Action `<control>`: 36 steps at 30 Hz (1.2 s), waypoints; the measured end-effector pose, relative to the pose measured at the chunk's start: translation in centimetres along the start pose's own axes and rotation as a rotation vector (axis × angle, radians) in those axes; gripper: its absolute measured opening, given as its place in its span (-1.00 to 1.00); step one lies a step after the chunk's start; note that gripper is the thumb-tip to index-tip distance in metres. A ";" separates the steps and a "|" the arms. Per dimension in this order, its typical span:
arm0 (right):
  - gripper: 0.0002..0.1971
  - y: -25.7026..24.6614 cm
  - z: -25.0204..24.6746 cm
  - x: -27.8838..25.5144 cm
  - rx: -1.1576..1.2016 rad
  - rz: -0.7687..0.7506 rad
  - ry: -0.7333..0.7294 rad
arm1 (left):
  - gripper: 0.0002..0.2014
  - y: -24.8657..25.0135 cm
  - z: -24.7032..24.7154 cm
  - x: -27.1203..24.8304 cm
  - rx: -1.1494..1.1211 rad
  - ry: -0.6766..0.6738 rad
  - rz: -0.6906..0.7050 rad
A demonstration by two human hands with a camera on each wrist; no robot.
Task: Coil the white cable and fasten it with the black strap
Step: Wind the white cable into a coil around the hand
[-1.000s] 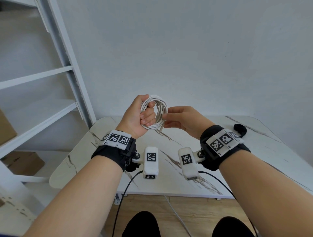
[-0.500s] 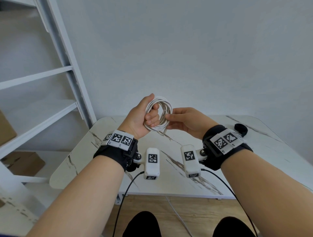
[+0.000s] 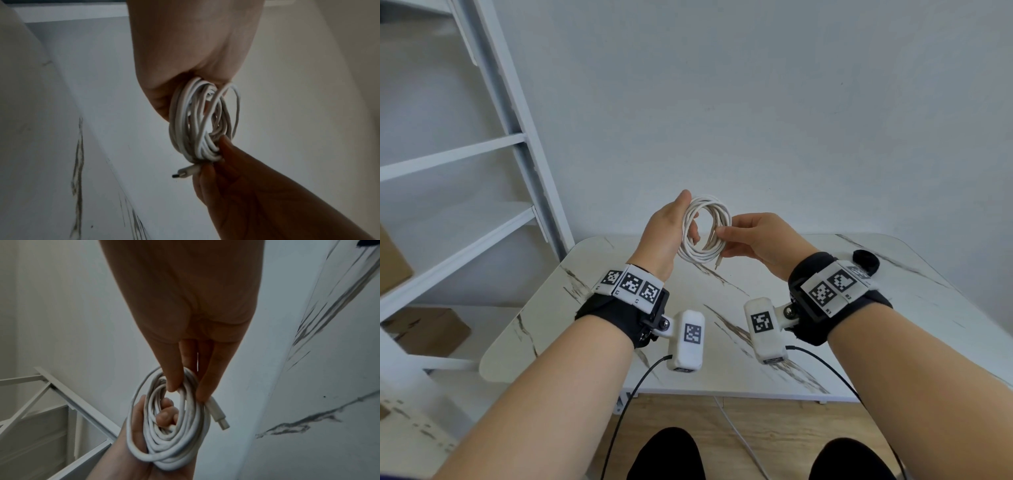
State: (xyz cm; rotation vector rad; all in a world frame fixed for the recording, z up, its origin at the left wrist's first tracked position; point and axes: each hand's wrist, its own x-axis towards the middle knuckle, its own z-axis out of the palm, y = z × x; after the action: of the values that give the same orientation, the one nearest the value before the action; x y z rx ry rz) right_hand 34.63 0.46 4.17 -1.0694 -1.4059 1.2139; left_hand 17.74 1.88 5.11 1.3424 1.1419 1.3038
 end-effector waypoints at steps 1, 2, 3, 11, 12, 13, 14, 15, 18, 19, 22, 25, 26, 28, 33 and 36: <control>-0.67 0.0 0.1 0.0 -0.007 -0.007 0.008 | -0.54 0.1 0.1 0.0 0.031 0.029 0.010; -0.67 0.0 0.1 -0.1 -0.011 -0.013 0.015 | -0.55 0.1 0.1 0.0 0.050 0.054 0.013; -0.66 0.0 0.2 -0.1 -0.013 -0.019 0.019 | -0.55 0.1 0.2 0.0 0.053 0.070 0.011; -0.69 0.0 0.6 -0.1 -0.105 -0.039 0.106 | -0.53 -0.5 0.3 0.2 0.038 0.035 -0.007; -0.71 0.0 0.6 -0.1 -0.114 -0.039 0.115 | -0.52 -0.7 0.3 0.3 0.041 0.024 -0.006; -0.74 -0.1 0.6 -0.2 -0.130 -0.038 0.127 | -0.51 -0.8 0.2 0.4 0.050 0.012 -0.006; -0.77 -0.2 0.6 -0.1 -0.151 -0.036 0.141 | -0.48 -0.9 0.1 0.4 0.062 -0.004 -0.006; -0.77 -0.3 0.6 -0.1 -0.175 -0.033 0.154 | -0.44 -1.0 0.0 0.5 0.071 -0.024 -0.010; -0.74 -0.6 0.3 0.1 -0.267 -0.030 0.177 | -0.35 -0.9 -0.2 0.3 0.056 -0.119 -0.051; -0.74 -0.8 0.2 0.2 -0.306 -0.027 0.176 | -0.33 -0.8 -0.4 0.3 0.063 -0.158 -0.059; -0.75 -1.0 0.0 0.4 -0.391 -0.020 0.159 | -0.41 -0.5 -0.9 0.2 0.144 -0.247 -0.019; -0.76 -1.0 -0.3 0.5 -0.386 -0.015 0.138 | -0.54 -0.8 -1.1 0.3 0.206 -0.269 0.039; -0.75 -1.0 -0.3 0.5 -0.369 -0.014 0.128 | -0.56 -0.9 -1.1 0.4 0.215 -0.250 0.059; -0.74 -0.9 -0.3 0.4 -0.327 -0.011 0.104 | -0.59 -1.0 -0.9 0.3 0.241 -0.194 0.103; -0.70 -1.1 -0.7 0.2 -0.160 0.037 -0.030 | -0.60 -1.1 -0.4 0.4 0.241 -0.074 0.151; -0.67 -1.0 -0.8 -0.1 -0.038 0.072 -0.120 | -0.70 -1.4 -0.3 0.5 0.069 -0.047 0.077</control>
State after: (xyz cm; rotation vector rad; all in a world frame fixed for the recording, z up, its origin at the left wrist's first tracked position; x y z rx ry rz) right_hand 35.43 0.40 5.18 -1.0969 -1.4973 1.3269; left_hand 17.39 2.63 3.84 1.4723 1.1214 1.2909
